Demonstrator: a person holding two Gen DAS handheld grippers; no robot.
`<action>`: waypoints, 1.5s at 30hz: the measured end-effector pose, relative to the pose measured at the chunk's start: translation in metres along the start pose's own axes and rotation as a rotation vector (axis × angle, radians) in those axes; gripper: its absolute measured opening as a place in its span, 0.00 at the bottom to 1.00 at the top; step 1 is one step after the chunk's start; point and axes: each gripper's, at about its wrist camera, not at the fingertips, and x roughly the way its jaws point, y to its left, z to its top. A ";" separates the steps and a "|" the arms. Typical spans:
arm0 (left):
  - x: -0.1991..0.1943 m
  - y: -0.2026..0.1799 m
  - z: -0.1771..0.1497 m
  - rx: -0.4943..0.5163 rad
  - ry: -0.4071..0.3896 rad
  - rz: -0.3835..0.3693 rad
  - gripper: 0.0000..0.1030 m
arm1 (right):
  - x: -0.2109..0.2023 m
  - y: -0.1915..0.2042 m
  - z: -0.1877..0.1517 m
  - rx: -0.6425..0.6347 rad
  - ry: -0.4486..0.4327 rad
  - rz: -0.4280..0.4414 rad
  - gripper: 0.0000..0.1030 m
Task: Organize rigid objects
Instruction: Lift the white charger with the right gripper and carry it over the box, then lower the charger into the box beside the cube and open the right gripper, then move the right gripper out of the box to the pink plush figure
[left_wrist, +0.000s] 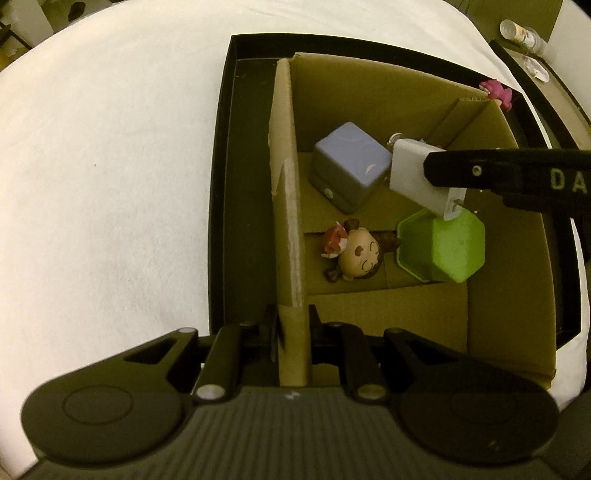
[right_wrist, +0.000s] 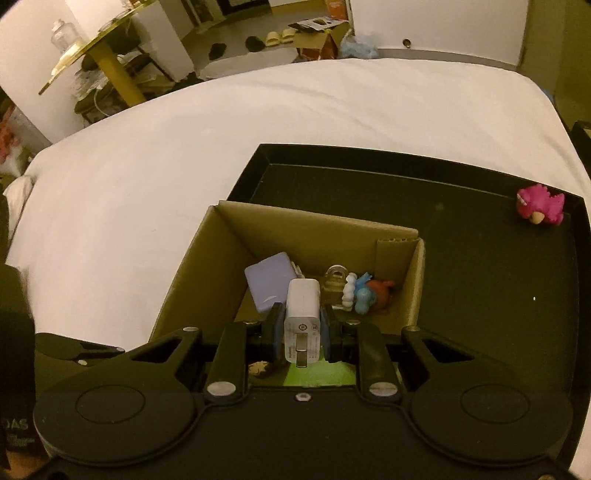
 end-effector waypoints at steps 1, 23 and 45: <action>0.000 0.001 0.000 0.000 0.000 -0.001 0.13 | 0.001 0.001 0.000 0.004 0.003 -0.006 0.20; 0.003 0.002 -0.001 -0.001 -0.001 -0.005 0.13 | -0.009 -0.001 0.001 0.013 -0.009 0.007 0.33; 0.003 0.000 0.001 -0.003 -0.002 0.003 0.13 | -0.051 -0.088 0.024 0.016 -0.149 -0.054 0.34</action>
